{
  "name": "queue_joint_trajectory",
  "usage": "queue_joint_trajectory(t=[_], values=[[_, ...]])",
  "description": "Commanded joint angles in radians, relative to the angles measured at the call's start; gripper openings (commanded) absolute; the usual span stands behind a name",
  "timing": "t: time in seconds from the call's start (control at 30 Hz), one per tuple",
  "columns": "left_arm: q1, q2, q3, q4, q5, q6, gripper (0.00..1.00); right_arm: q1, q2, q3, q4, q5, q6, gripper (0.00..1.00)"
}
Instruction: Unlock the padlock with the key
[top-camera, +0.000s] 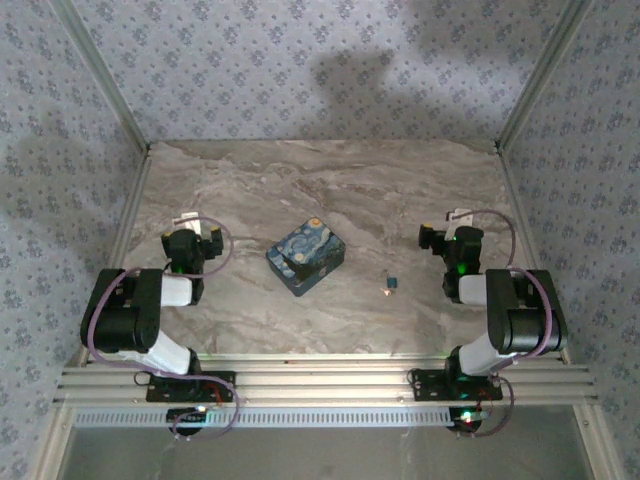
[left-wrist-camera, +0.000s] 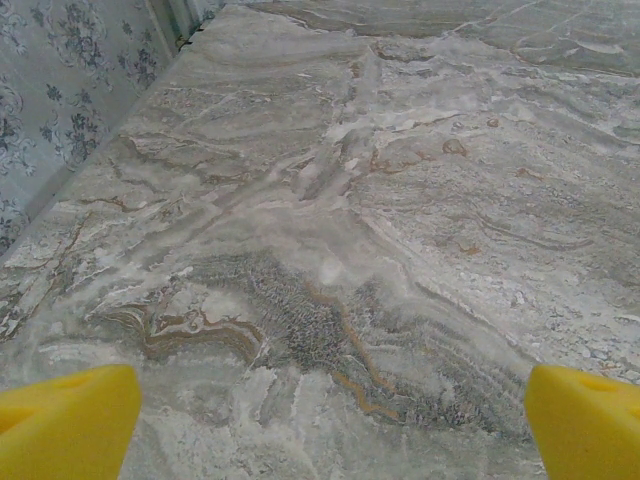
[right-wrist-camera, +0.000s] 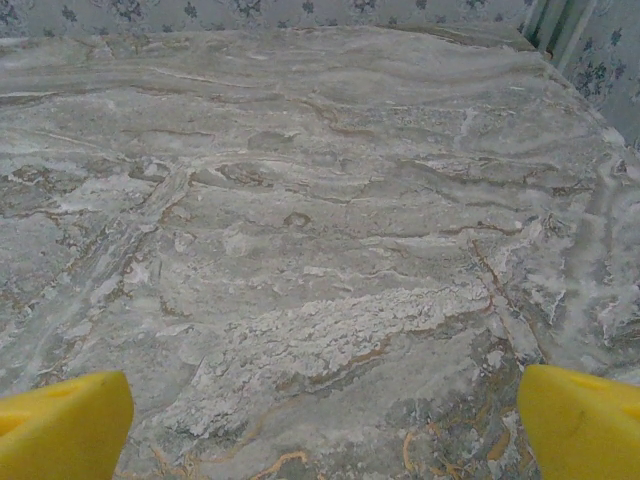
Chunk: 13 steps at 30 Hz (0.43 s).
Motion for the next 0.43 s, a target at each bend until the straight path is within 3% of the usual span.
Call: queue_joint_trajectory(t=[0.0, 0.4], values=[[0.005, -0.005, 0.02, 0.019, 0.021, -0.017, 0.98, 0.003, 0.002, 0.01, -0.011, 0.013, -0.02, 1.0], [0.005, -0.005, 0.02, 0.019, 0.022, -0.017, 0.98, 0.001, 0.003, 0.013, -0.016, -0.004, -0.02, 1.0]])
